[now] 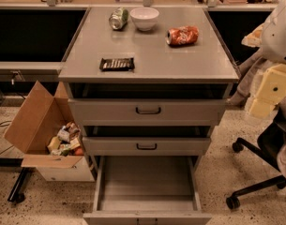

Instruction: Place rxbar chocolate into bottom drawer

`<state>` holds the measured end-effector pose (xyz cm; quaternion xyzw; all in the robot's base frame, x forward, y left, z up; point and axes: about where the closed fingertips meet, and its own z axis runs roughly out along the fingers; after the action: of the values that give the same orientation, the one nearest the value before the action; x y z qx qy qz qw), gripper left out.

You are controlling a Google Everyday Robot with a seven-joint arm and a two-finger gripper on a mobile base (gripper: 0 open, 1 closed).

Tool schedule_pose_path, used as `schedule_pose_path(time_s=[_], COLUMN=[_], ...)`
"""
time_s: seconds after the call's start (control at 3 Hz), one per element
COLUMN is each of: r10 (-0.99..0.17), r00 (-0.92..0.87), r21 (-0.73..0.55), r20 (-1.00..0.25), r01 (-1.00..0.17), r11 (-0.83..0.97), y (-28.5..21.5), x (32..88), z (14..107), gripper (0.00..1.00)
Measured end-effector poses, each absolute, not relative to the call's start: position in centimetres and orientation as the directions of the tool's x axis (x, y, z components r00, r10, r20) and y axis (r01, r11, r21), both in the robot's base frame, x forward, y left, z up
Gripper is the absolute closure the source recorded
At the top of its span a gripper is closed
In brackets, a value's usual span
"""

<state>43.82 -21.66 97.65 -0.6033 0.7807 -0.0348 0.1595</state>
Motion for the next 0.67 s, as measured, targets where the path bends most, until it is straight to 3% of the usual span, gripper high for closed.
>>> schedule_pose_path(time_s=[0.67], r10=[-0.958], r00=[-0.184], r21=[-0.282], r20=[-0.218], r01=[-0.928], r11=[0.243], y=[-20.9], x=[45.4], z=[98.2], gripper=[0.0])
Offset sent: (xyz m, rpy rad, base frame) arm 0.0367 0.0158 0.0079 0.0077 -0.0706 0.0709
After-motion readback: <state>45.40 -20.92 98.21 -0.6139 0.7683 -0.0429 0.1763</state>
